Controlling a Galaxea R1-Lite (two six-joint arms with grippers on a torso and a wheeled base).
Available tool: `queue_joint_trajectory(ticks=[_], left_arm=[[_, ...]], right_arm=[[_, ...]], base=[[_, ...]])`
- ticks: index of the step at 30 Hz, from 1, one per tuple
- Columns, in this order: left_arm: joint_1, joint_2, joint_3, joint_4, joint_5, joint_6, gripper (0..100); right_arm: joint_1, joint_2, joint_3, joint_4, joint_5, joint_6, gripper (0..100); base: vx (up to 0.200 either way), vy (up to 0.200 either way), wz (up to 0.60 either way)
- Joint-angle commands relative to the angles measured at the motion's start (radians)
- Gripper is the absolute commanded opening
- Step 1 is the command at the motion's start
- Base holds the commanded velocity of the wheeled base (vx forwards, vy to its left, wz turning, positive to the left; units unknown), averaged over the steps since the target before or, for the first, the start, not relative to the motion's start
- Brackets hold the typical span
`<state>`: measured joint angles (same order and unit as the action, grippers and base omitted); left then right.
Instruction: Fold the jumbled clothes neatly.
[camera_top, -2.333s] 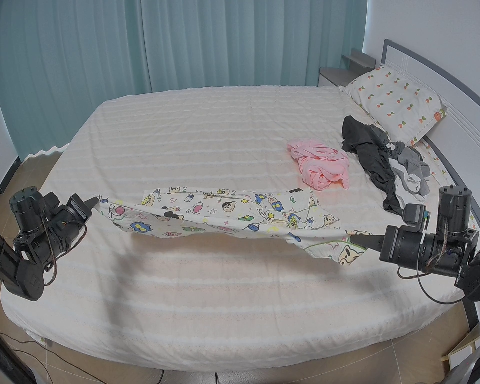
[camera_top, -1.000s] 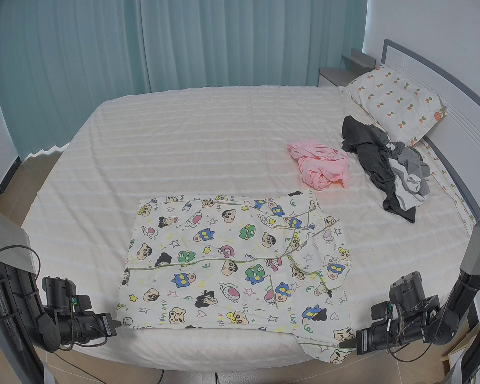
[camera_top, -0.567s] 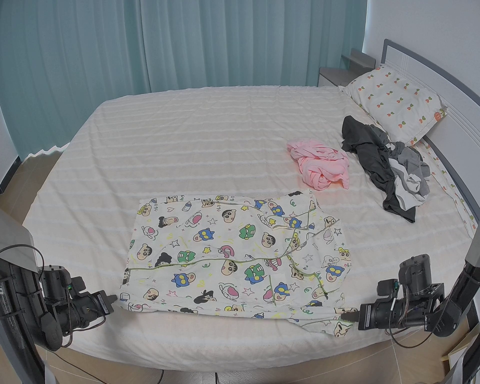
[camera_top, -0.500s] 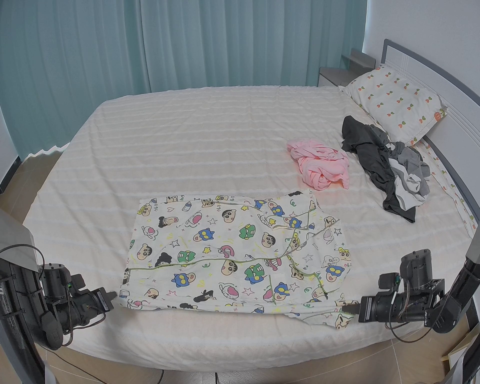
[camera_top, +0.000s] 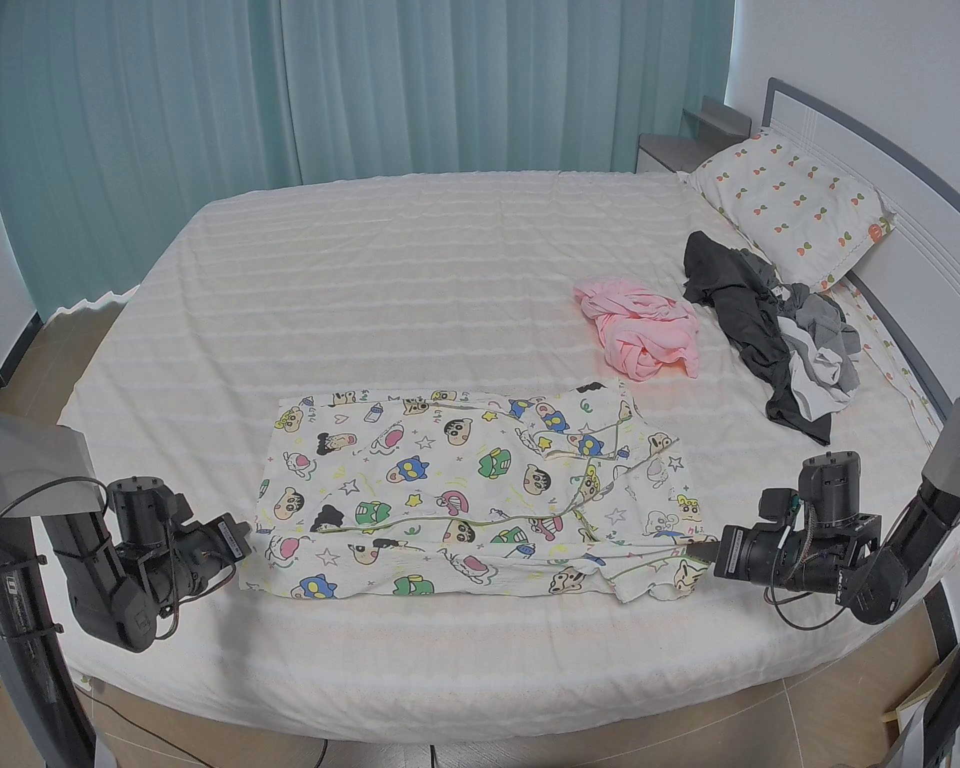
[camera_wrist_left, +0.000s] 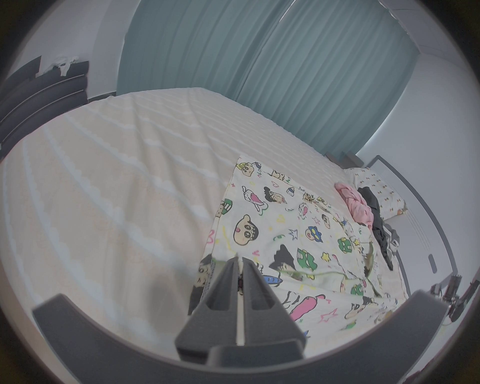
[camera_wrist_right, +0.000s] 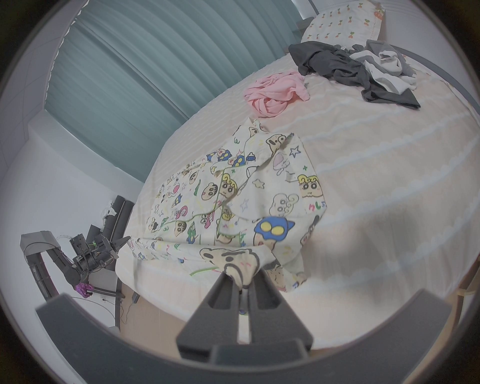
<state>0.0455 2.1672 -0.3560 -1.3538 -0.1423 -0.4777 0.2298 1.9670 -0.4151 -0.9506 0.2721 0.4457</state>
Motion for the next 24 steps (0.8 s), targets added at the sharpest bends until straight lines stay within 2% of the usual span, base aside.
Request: queue_joint_trajectory(ticks=[1,6,8,15,24], left_arm=[[-0.033,0.013,-0.161,0.107,0.041,-0.058,0],[-0.033,0.042,-0.25,0.18,0.058,-0.085,0],[-0.033,0.086,-0.308,0.206,0.089,-0.087,0],[-0.038,0.181,-0.38,0.206,0.104,-0.09,0],[-0.038,0.256,-0.459,0.208,0.147,-0.093,0]], right_arm=[[-0.024,0.102,-0.105,-0.002,-0.001,-0.001,0],[-0.032,0.161,-0.166,-0.01,-0.001,-0.001,0],[-0.033,0.208,-0.22,-0.014,-0.001,-0.004,0],[-0.026,0.293,-0.314,-0.069,-0.001,-0.005,0],[-0.035,0.329,-0.373,-0.074,0.006,0.004,0]], base=[[0.0,0.0,0.0],[0.0,0.0,0.0],[0.0,0.0,0.0],[0.0,0.0,0.0],[0.0,0.0,0.0]])
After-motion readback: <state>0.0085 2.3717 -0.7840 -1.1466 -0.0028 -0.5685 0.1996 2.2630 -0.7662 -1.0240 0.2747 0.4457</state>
